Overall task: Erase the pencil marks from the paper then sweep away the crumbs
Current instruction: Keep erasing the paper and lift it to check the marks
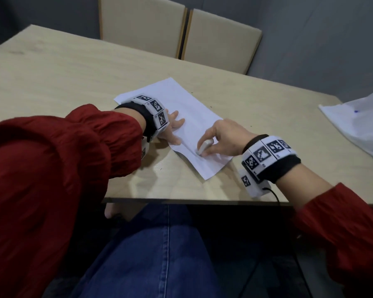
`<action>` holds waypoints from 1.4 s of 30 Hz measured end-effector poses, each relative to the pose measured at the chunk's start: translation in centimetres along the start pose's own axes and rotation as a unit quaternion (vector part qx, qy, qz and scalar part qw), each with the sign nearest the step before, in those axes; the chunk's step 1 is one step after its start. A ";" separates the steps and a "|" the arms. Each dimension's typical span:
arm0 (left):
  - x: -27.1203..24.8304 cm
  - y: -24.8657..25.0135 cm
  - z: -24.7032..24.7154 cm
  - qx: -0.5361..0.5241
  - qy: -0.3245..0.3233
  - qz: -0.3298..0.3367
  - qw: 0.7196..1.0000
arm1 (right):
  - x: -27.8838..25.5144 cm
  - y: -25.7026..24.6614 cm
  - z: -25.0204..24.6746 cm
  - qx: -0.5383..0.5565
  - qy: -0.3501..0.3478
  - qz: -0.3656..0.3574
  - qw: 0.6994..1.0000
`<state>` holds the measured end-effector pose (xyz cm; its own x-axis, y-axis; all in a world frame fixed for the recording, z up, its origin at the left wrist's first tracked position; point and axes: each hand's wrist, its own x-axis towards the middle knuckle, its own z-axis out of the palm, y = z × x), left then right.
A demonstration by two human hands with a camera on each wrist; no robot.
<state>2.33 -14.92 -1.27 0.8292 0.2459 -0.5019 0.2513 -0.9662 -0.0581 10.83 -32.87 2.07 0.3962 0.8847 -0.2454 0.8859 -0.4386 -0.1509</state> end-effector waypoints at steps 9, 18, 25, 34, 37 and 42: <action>0.7 0.8 0.1 0.043 -0.024 0.003 0.999 | 2.4 -1.6 -0.2 -0.002 0.054 -0.001 0.999; 0.8 0.4 0.5 0.003 -0.011 -0.026 1.000 | -4.5 0.1 0.7 -0.017 -0.051 -0.012 0.998; 0.8 0.5 0.6 0.004 -0.007 -0.026 1.000 | 0.7 -0.4 0.3 0.081 0.062 0.024 0.995; 1.0 0.2 0.7 -0.009 -0.011 -0.019 1.000 | -1.3 -0.9 -0.2 0.036 0.003 -0.016 0.999; 1.0 0.2 0.7 0.003 -0.011 -0.027 1.000 | 0.6 -1.3 0.2 0.089 0.062 0.010 0.994; 1.2 0.1 0.6 0.008 -0.008 -0.019 1.000 | -3.1 -0.4 1.1 0.063 -0.016 -0.013 0.998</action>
<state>3.07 -14.75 -2.35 0.8112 0.2818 -0.5123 0.2753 -0.9571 -0.0905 8.95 -35.59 1.84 0.3644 0.8913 -0.2697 0.8578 -0.4340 -0.2753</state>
